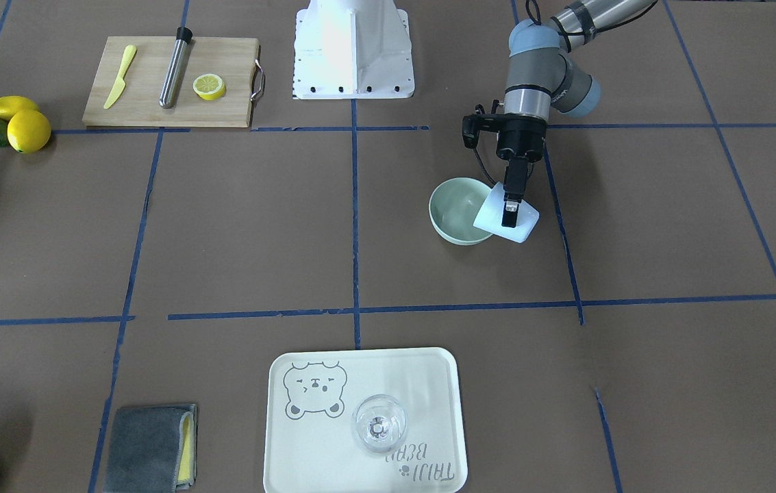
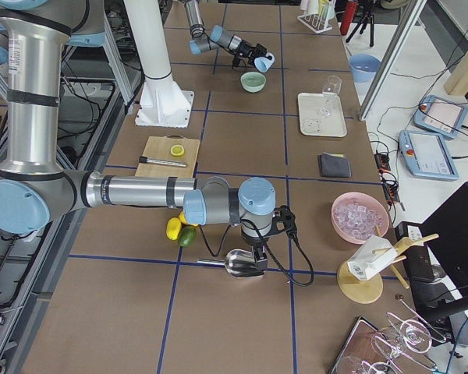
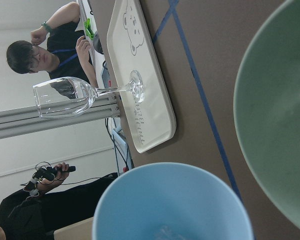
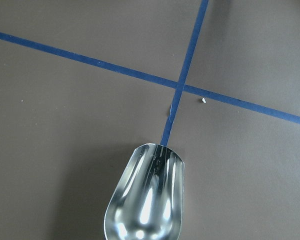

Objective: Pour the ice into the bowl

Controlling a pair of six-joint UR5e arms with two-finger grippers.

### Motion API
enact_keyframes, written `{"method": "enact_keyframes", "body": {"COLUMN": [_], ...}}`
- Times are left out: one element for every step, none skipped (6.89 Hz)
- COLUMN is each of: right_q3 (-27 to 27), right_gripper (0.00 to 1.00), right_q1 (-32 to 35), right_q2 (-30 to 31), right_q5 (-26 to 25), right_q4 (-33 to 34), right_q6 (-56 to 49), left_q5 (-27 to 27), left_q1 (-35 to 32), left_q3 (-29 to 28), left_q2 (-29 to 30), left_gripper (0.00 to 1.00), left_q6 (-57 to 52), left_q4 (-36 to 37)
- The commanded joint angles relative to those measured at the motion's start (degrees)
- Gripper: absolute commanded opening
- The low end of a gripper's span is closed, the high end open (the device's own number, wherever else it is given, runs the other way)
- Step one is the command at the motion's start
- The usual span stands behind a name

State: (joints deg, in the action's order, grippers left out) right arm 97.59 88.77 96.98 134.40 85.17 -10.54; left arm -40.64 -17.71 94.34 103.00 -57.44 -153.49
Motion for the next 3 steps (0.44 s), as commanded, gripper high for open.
{"method": "enact_keyframes", "body": {"right_q3": [0.06,0.06,0.06], "right_gripper": [1.00,1.00,1.00], "right_q1": [0.00,0.00,0.00], "right_q2": [0.22,0.22,0.22], "right_q5": [0.07,0.07,0.07], "right_q4": [0.00,0.00,0.00], "right_q6": [0.00,0.00,0.00], "left_q5": [0.04,0.04,0.04], "left_q1": [-0.04,-0.04,-0.04], "left_q3": [0.15,0.49,0.50], "left_q2": [0.00,0.00,0.00], "left_gripper": [0.00,0.00,0.00], "left_q6": [-3.28,-5.30,-5.32], "left_q4": [-0.06,-0.15,-0.15]}}
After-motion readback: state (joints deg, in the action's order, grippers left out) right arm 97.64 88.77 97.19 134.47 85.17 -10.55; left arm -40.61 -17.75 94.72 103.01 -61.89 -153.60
